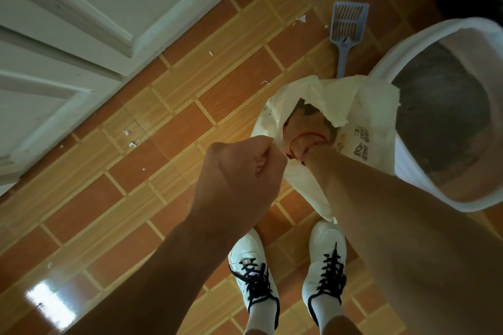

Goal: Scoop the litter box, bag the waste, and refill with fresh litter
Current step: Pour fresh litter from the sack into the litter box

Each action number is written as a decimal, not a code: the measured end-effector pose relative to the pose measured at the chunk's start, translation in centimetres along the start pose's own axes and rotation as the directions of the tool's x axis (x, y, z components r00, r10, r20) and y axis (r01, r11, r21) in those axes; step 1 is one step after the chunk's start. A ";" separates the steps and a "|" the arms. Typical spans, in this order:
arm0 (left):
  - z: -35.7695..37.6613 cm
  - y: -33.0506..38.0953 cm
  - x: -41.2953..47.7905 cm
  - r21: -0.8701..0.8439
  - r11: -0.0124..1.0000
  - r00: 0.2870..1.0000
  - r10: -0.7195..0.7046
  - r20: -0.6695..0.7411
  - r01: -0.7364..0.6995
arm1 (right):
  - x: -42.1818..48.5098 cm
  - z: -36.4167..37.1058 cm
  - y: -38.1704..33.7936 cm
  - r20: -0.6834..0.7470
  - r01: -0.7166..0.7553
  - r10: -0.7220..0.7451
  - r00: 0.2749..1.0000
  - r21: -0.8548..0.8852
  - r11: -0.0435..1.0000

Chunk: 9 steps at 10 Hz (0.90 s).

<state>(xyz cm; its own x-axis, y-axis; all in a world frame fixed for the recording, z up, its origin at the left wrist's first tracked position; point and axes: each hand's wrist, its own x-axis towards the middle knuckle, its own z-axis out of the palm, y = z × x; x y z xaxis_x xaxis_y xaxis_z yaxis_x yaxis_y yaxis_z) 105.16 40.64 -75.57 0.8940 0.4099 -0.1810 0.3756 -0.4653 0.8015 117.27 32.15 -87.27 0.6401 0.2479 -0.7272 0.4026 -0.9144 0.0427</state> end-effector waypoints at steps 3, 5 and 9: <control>-0.1 0.1 0.1 -0.026 1.000 1.000 0.000 -0.008 0.000 | 0.8 -0.2 0.4 0.155 -0.039 -0.011 0.988 0.315 0.948; -0.1 0.3 -0.1 -0.006 1.000 0.999 -0.031 -0.037 0.030 | -0.7 -2.7 1.9 0.336 -0.243 0.071 0.939 0.503 0.829; -0.2 2.6 0.2 -0.040 0.968 0.962 -0.251 -0.111 0.248 | -5.3 -7.3 2.7 0.268 -0.121 -0.055 0.962 0.597 0.793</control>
<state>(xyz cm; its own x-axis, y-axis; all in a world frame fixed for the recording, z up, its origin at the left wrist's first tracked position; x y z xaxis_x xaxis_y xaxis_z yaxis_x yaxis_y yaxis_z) 106.34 39.63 -73.40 0.7383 0.5981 -0.3116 0.5754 -0.3175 0.7538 119.71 30.74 -78.26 0.4180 0.2030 -0.8855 -0.1492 -0.9461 -0.2873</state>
